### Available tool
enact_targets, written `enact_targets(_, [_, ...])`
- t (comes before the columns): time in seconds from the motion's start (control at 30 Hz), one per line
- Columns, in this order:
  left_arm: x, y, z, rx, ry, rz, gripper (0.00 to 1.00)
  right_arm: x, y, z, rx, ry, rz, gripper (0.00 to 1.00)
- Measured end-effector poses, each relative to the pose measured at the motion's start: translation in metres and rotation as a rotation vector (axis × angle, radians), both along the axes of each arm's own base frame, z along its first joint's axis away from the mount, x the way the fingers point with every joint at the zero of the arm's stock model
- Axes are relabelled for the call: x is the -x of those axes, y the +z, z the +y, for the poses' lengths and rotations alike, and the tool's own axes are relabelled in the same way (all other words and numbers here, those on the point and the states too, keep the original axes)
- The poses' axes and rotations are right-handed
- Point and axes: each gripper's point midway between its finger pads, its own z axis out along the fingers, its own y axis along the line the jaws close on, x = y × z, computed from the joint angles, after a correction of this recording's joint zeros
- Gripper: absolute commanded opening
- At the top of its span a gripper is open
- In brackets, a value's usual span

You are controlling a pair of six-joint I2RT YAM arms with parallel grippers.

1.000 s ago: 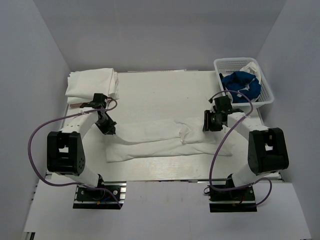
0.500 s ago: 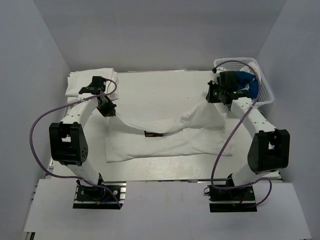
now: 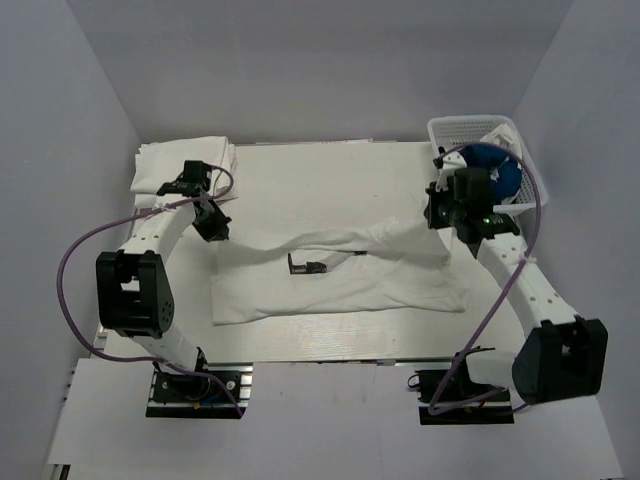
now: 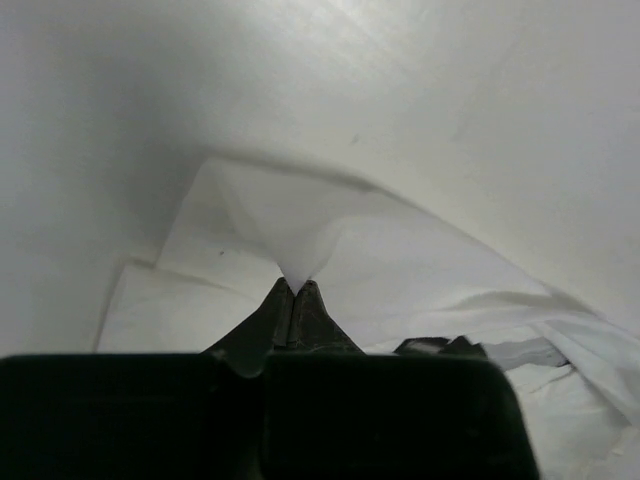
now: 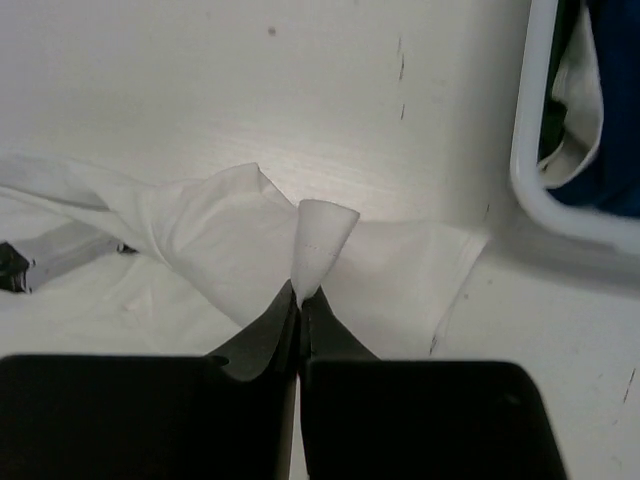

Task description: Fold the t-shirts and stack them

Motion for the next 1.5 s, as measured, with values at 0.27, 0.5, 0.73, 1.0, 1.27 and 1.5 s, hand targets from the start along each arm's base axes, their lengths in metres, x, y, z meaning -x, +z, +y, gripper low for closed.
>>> enact_targets(0.27, [0.084,-0.052,0.011,-0.037,0.031,0.171,0.0,0.081,-0.069,-0.034,0.027,-0.156,0.124,0.06])
enact_targets(0.5, [0.106,-0.063,0.016,-0.059,0.067,0.201,0.0,0.104,-0.096,-0.056,0.008,-0.369,0.194,0.1])
enact_targets(0.73, [0.114,-0.069,0.03,-0.121,0.107,0.246,0.26,0.127,-0.13,-0.074,0.019,-0.595,0.362,0.6])
enact_targets(1.0, [0.131,-0.06,0.046,-0.191,0.147,0.332,0.99,0.144,-0.129,-0.066,-0.014,-0.585,0.448,0.9])
enact_targets(1.27, [0.098,-0.016,0.041,-0.156,0.108,0.177,0.99,0.083,-0.062,0.029,-0.271,-0.068,0.285,0.9])
enact_targets(1.5, [0.082,0.004,0.024,-0.084,0.032,0.052,0.99,0.063,-0.094,0.081,-0.231,0.102,0.412,0.6])
